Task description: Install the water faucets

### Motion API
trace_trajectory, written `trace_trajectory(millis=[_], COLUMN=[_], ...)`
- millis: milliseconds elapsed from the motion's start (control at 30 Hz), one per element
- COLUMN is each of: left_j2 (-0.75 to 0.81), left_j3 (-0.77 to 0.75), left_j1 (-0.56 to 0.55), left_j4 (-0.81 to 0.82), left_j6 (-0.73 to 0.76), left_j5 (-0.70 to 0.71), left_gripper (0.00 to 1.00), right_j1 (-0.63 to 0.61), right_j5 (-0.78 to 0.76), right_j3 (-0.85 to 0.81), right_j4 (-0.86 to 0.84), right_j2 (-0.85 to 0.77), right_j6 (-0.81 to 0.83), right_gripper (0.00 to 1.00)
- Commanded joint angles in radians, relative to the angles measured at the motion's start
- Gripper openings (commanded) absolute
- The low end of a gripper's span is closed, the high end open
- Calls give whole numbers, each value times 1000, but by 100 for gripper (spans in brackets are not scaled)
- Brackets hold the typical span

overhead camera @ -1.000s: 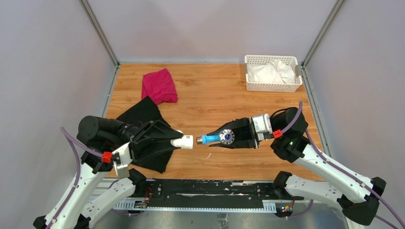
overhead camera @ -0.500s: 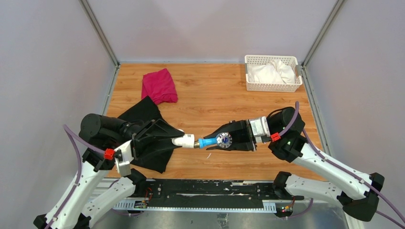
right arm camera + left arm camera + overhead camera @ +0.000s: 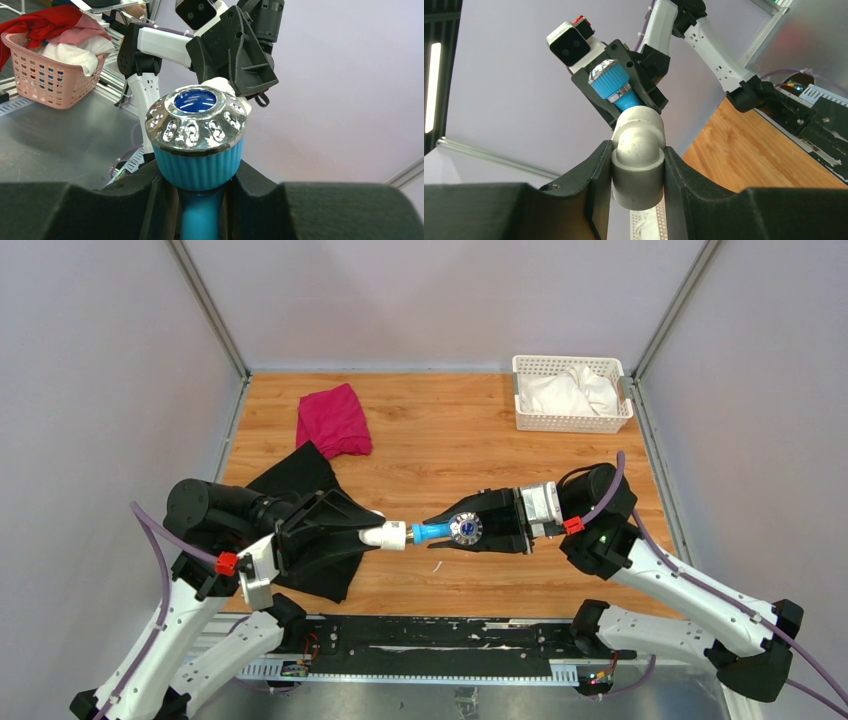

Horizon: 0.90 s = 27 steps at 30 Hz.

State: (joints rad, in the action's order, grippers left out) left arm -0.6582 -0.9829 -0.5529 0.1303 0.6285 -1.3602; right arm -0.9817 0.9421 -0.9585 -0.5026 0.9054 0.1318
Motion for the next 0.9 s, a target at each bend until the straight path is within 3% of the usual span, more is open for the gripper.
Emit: trace_trajectory(millis=[0, 300, 867], left_j2=[3, -4, -35], left_j3=[-15, -15, 29], left_j1=[0, -1, 0], left_j4=[13, 14, 18], left_j6=[-3, -7, -22], left_j5=[2, 38, 124], left_gripper=[0, 0, 0], right_j1=[-22, -50, -128], right_j5=[-87, -166, -255], right_j3=[-12, 8, -45], right_j4=[-71, -78, 162], right_j2=[-3, -2, -23], right_j6=[11, 12, 122], right_gripper=[0, 0, 0])
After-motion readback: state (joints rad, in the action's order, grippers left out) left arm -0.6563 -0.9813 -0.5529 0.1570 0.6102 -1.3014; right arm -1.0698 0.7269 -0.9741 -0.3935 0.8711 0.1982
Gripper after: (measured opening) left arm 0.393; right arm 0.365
